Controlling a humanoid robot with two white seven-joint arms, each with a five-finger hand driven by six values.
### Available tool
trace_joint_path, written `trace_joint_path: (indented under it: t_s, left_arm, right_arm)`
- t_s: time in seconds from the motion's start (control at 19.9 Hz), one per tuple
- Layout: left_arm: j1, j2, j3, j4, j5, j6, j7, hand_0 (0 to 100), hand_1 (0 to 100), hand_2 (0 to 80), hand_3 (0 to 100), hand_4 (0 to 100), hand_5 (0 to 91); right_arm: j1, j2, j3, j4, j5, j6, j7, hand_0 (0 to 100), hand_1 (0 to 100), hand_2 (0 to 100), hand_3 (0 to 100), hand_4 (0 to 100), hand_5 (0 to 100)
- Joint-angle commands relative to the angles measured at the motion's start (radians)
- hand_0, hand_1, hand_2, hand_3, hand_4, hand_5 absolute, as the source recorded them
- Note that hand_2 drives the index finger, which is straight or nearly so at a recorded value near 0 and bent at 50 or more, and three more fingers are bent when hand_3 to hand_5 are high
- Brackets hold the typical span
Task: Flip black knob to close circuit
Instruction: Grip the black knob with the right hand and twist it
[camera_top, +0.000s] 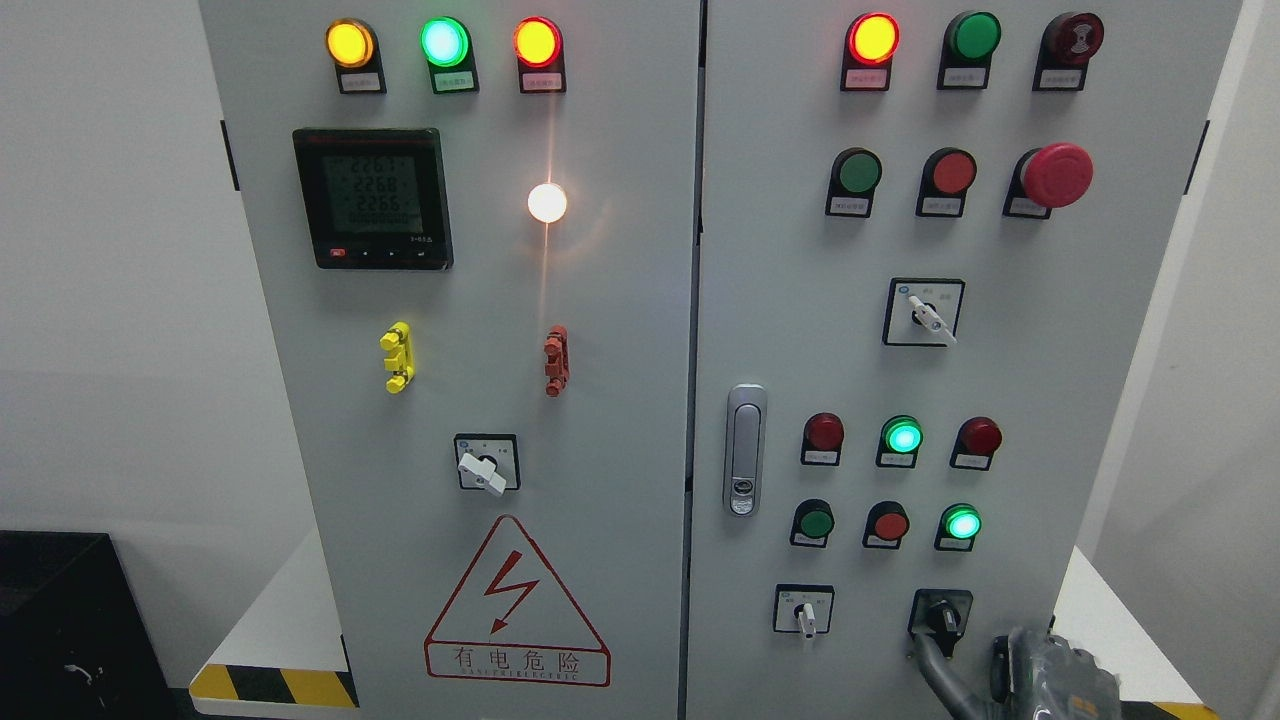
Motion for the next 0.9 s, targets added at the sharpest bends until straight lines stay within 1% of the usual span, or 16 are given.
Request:
trace_joint_path:
  t_s: [0.0,0.85]
  left_arm:
    - [0.023,0.001,0.0,-0.029,0.0,0.0,0.0,12,56,0.0,0,0,0.0]
    - [0.023,0.0,0.0,-0.029,0.0,0.0,0.0,12,56,0.0,0,0,0.0]
  right_arm:
    - [0.0,-0.005,-0.047,0.002,-0.006,-0.001,-0.006,0,0,97,100,100,100]
    - [0.001,-0.004,-0.051,-0.011,-0.012,-0.001,-0.006,0,0,96,100,100,100]
